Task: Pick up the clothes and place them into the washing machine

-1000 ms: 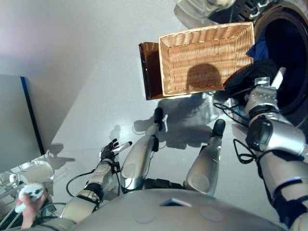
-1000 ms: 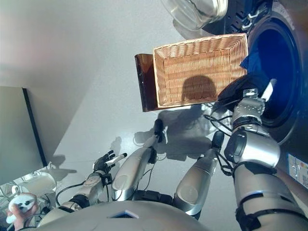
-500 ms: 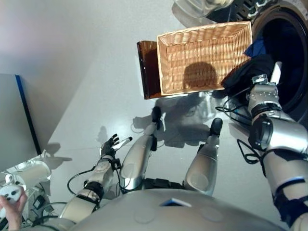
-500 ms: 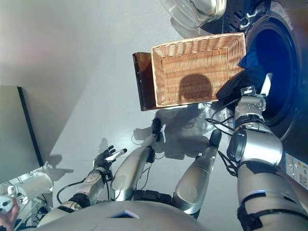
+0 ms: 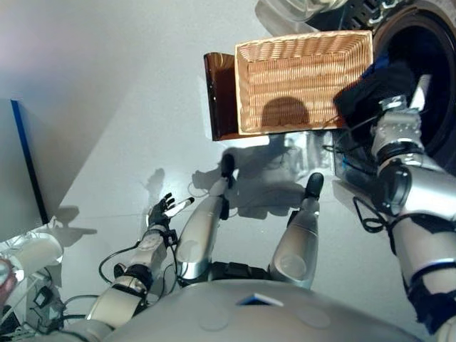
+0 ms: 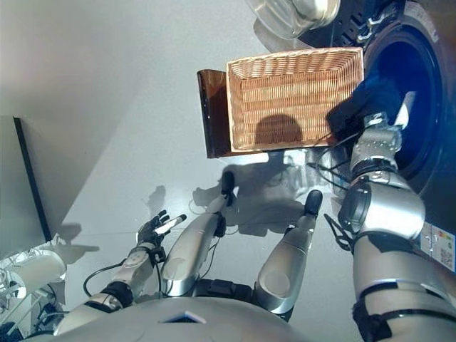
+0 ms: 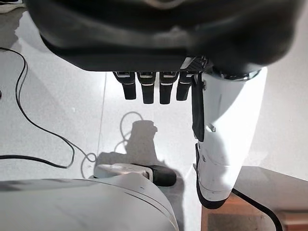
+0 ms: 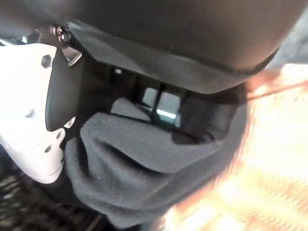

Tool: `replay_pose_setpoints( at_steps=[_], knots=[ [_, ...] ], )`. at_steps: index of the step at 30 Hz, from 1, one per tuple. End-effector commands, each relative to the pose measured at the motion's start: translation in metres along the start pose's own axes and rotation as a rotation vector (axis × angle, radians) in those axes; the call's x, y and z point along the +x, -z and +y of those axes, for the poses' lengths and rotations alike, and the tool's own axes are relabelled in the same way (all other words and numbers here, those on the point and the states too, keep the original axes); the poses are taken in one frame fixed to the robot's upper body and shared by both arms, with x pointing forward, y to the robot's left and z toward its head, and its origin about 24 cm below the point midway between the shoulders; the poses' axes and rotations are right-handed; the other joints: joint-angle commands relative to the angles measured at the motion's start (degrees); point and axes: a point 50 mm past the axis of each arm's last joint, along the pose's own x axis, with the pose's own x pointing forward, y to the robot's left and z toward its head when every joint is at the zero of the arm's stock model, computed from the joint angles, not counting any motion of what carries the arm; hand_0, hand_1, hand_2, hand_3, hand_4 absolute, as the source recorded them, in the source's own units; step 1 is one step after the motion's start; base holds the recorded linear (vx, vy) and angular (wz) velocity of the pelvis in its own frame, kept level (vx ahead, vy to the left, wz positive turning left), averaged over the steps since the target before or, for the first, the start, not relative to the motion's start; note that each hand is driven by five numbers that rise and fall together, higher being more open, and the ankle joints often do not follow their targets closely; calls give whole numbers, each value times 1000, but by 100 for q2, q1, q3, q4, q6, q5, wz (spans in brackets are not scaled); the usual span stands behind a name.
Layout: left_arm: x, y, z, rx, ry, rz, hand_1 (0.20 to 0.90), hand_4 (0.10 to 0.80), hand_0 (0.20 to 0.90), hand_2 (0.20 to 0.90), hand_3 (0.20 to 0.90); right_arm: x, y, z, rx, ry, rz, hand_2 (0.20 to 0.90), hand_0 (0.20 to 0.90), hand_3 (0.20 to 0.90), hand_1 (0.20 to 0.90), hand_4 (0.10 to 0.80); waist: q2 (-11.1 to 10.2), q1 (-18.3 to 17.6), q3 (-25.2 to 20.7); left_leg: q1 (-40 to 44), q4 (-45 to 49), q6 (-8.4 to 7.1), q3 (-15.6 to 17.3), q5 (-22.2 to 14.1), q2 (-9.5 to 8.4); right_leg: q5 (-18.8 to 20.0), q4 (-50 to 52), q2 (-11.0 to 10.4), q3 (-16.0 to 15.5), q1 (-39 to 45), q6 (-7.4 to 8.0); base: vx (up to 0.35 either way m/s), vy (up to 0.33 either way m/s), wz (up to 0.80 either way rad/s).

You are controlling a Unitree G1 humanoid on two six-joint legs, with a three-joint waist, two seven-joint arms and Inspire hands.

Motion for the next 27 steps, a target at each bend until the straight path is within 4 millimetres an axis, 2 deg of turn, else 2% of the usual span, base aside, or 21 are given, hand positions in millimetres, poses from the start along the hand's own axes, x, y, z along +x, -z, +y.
replay_pose_setpoints(
  at_steps=[1,2,3,4,5,10,16,27],
  knots=[
    [-10,27,17,41,-54,69,900,800,900,900,900,-20,-66,77,94,-262,-226,200,200,200,200,300,43,134,-496,-217,178,-489,15,-180,312,164,300,47,128,-500,-392,0,0,0],
    [-11,28,15,39,-50,67,900,800,900,900,900,-21,-77,80,109,-261,-250,200,200,200,200,300,76,112,-506,-218,149,-491,21,-158,295,172,294,45,153,-532,-385,8,37,-1],
    [-9,26,14,73,-75,62,900,800,900,900,900,-21,-72,78,102,-249,-247,200,200,200,200,300,77,59,-517,-211,123,-483,42,-160,305,173,287,57,178,-560,-381,1,53,-1],
    [-14,41,17,114,-35,114,900,800,900,900,900,-22,-79,83,97,-247,-245,200,200,200,200,300,111,106,-514,-222,115,-476,43,-150,293,181,283,37,200,-593,-375,-12,34,0],
    [-16,46,27,89,-74,147,900,800,900,900,900,-25,-95,90,72,-270,-274,200,200,200,200,300,147,161,-530,-232,98,-474,67,-135,284,186,281,25,210,-611,-365,0,0,0],
    [-14,43,33,79,-92,144,900,800,900,900,900,-36,-112,112,14,-335,-324,200,200,200,200,300,206,153,-459,-225,-13,-477,142,-81,270,229,273,15,303,-746,-361,-9,9,-4],
    [-14,43,33,69,-106,144,900,800,900,900,900,-50,-119,131,44,-387,-357,200,200,200,200,300,207,98,-418,-232,-242,-516,230,60,255,272,260,34,413,-904,-375,-6,7,-7],
    [-12,42,28,81,-113,146,900,800,900,900,900,-65,-154,145,146,-400,-441,200,200,200,200,300,262,69,-642,-268,-509,-566,261,185,177,291,212,-14,492,-1094,-362,7,5,-1]
  ],
)
